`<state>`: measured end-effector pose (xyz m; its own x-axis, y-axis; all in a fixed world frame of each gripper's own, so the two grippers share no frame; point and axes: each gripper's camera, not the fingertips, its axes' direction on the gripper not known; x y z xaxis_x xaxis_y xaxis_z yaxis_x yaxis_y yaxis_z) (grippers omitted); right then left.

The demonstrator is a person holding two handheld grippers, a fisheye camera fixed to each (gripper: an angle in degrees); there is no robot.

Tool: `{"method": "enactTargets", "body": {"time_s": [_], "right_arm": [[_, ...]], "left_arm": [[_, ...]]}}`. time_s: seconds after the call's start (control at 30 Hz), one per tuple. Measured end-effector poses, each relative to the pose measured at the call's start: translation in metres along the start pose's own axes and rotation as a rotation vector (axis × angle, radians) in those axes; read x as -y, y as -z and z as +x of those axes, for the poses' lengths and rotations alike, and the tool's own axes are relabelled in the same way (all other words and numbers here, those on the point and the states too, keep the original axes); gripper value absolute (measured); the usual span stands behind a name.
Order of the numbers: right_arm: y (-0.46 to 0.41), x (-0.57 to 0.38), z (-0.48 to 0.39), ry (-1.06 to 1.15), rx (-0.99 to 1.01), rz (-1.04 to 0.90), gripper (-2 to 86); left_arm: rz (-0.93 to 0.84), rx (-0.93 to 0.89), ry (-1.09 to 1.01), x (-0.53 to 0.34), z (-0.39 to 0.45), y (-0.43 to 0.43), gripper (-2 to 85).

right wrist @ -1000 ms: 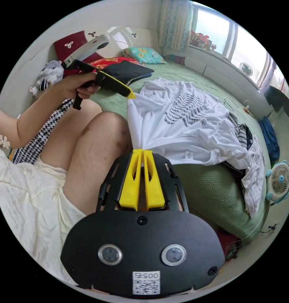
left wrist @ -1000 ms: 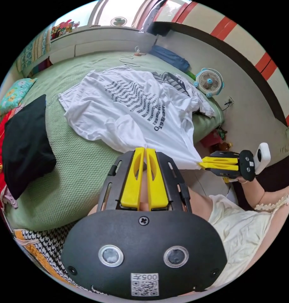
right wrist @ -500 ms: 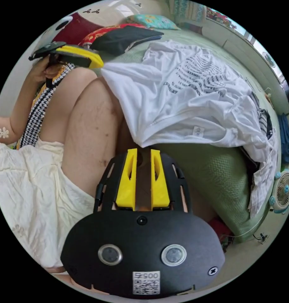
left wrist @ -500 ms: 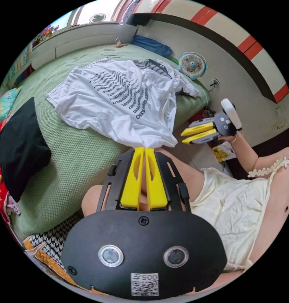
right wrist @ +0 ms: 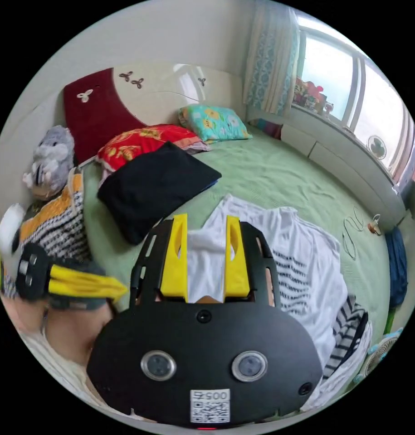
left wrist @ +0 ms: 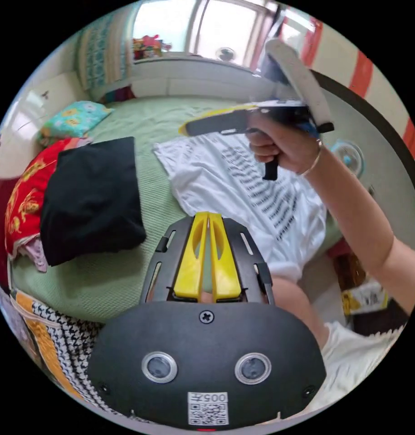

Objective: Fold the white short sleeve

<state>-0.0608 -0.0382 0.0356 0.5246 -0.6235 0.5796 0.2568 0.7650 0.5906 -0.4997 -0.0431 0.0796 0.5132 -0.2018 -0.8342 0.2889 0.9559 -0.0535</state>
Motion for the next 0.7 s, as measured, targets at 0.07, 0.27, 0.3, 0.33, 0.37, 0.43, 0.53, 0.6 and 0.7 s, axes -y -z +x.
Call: {"method": "enactTargets", "body": {"time_s": [0.07, 0.27, 0.3, 0.33, 0.37, 0.43, 0.53, 0.6, 0.7], "right_arm": [[-0.046, 0.033, 0.008, -0.056, -0.04, -0.098, 10.8], [-0.152, 0.078, 0.018, -0.138, -0.096, -0.261, 7.7], [-0.165, 0.079, 0.017, -0.137, -0.099, -0.281, 6.4], [-0.171, 0.08, 0.016, -0.131, -0.104, -0.294, 5.8], [-0.176, 0.08, 0.013, -0.107, -0.113, -0.272, 2.4], [-0.171, 0.082, 0.011, -0.121, -0.157, -0.191, -0.4], [-0.145, 0.098, 0.008, -0.113, -0.118, -0.011, -1.5], [-0.13, 0.128, 0.01, -0.138, -0.103, 0.046, -1.7], [-0.127, 0.17, 0.0, -0.098, -0.19, 0.068, -1.6]], "left_arm": [[0.041, 0.043, 0.08, 0.025, -0.029, 0.005, -0.1], [0.092, 0.045, 0.161, 0.032, -0.088, 0.004, -0.1], [0.08, 0.029, 0.167, 0.029, -0.093, 0.001, -0.2], [0.043, 0.006, 0.183, 0.026, -0.103, -0.004, -0.2], [0.009, 0.012, 0.194, 0.026, -0.111, -0.004, -0.3], [0.023, 0.046, 0.183, 0.028, -0.118, 0.005, -0.4], [0.07, 0.021, 0.21, 0.029, -0.131, 0.019, -0.4], [0.08, -0.04, 0.236, 0.029, -0.139, 0.021, -0.5], [0.057, -0.11, 0.249, 0.033, -0.149, 0.021, -0.5]]}}
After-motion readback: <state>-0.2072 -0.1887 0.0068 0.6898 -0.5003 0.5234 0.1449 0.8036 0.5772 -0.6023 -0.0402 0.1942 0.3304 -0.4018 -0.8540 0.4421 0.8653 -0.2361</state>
